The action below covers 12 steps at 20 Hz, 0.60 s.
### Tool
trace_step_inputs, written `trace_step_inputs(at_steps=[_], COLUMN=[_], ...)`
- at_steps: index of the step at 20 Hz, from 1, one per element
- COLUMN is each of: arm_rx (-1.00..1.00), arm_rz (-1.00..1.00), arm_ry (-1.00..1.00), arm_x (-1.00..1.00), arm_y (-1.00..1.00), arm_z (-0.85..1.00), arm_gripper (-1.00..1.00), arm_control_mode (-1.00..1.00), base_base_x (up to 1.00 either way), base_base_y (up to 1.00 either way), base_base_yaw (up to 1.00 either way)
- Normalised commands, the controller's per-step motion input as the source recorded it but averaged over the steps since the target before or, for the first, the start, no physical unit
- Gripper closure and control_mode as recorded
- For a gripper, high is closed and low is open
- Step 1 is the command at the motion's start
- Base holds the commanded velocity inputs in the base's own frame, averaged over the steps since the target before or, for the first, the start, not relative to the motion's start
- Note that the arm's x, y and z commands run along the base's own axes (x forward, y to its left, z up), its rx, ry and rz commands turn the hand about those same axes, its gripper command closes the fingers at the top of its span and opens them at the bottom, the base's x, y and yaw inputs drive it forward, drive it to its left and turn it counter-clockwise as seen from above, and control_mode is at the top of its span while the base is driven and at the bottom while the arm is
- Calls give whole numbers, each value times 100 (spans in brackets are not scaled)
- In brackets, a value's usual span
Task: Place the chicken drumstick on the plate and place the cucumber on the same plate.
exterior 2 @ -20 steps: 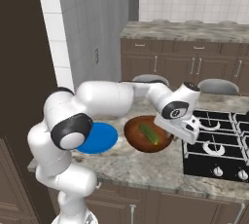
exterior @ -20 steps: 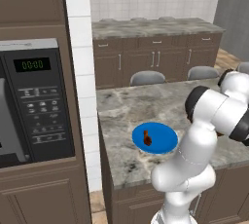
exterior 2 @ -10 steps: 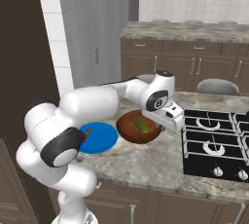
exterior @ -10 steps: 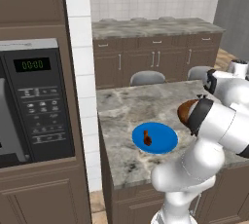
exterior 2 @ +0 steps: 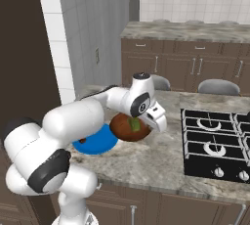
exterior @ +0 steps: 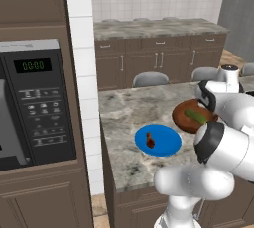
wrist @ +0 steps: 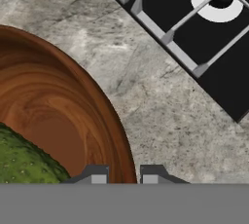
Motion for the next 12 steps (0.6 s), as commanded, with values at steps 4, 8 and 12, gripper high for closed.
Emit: trace_step_inputs(at_steps=[4,8,12], arm_rx=[-9,-8,-2], arm_rz=[-7,-3,0], arm_ry=[-1,0,0], arm_x=[0,0,0], arm_y=[31,14,1], arm_z=[16,16,23], arm_gripper=[100,100,100], arm_control_mode=[-100,-100,-100], base_base_x=[0,0,0], base_base_y=[0,0,0], base_base_yaw=[0,0,0])
